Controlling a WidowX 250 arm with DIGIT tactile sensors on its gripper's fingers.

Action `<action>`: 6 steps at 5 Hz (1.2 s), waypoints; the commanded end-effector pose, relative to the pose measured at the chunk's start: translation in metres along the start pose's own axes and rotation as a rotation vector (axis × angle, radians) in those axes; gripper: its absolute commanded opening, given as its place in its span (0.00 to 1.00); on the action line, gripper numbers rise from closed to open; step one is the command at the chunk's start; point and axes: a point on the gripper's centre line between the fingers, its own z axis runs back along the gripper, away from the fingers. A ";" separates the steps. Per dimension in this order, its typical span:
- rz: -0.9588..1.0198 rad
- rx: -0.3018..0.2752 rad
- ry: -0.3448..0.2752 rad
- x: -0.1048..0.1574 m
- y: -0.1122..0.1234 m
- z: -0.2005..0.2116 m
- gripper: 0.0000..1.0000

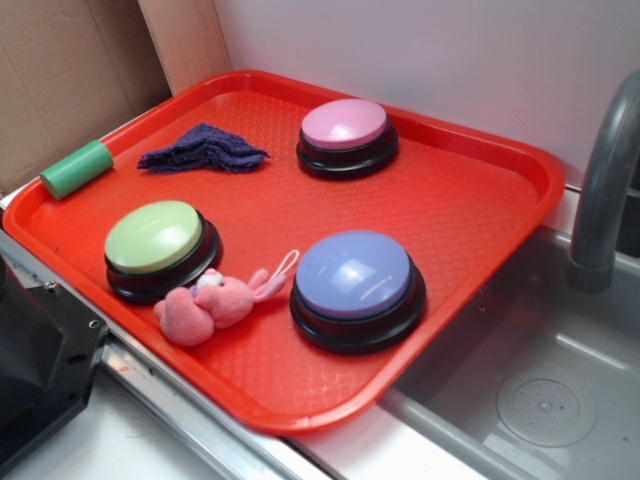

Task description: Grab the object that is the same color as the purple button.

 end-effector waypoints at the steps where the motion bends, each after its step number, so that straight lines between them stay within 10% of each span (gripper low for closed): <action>1: -0.369 0.205 -0.170 0.066 0.075 -0.002 1.00; 3: -0.649 0.310 -0.128 0.094 0.124 -0.041 1.00; 6: -0.911 0.196 0.092 0.118 0.129 -0.141 1.00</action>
